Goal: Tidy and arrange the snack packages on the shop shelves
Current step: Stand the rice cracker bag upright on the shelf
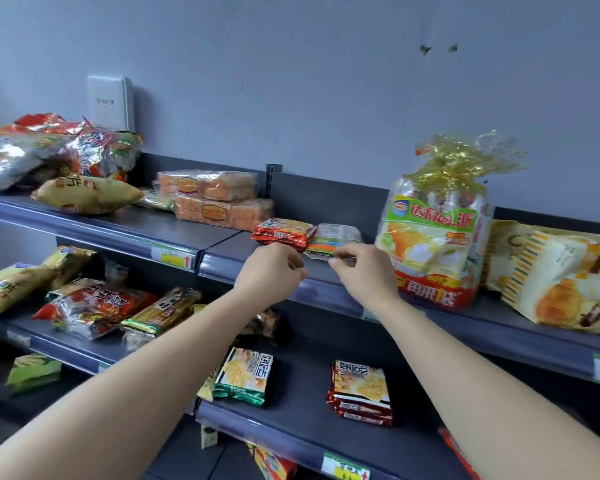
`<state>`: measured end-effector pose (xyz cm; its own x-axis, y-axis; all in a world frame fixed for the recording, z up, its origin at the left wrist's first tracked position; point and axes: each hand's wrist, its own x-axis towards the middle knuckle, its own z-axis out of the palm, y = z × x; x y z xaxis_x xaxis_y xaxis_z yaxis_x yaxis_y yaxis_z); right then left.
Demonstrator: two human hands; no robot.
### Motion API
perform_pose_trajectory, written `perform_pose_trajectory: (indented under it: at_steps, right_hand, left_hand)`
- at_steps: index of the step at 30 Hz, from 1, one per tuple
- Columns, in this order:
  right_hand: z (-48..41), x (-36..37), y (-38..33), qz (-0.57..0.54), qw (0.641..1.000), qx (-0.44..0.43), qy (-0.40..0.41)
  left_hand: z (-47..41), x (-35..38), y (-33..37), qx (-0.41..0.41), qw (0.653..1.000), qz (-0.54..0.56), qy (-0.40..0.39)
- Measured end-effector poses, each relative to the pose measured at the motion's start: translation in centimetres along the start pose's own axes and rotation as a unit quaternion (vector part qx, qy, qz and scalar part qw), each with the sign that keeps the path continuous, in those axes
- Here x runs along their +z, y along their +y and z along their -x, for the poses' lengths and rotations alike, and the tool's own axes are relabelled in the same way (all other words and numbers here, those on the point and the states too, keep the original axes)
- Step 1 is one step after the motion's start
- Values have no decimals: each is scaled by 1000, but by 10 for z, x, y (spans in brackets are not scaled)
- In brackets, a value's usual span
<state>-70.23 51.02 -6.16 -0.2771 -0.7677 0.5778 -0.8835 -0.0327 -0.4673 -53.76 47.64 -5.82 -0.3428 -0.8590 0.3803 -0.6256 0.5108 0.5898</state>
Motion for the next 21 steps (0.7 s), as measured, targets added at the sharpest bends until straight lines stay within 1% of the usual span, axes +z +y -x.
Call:
perform_pose_trajectory:
  at_steps: [5,10,12,14,16,17,19,21]
  right_hand:
    - [-39,28,-6,85,990,48,-105]
    - [-78,58,9,222,963,52,-143]
    - [-94,66,14,283,947,37,-147]
    - [-106,73,18,347,926,-11,-148]
    - [-115,79,20,391,911,-57,-116]
    - [-118,80,20,391,914,-57,-90]
    - [-128,75,18,345,937,-44,-15]
    - [-140,62,7,262,960,-38,87]
  left_hand:
    - [-31,-3,-20,8,1000,-9,-8]
    - [-61,2,-33,9,1000,-6,-8]
    - [-73,3,-38,10,1000,-11,-6]
    - [-82,5,-44,9,1000,-11,2]
    - [-91,6,-48,13,1000,-8,9]
    - [-96,5,-50,16,1000,-7,11]
    - [-105,3,-53,22,1000,-7,15]
    - [-115,1,-58,29,999,0,22]
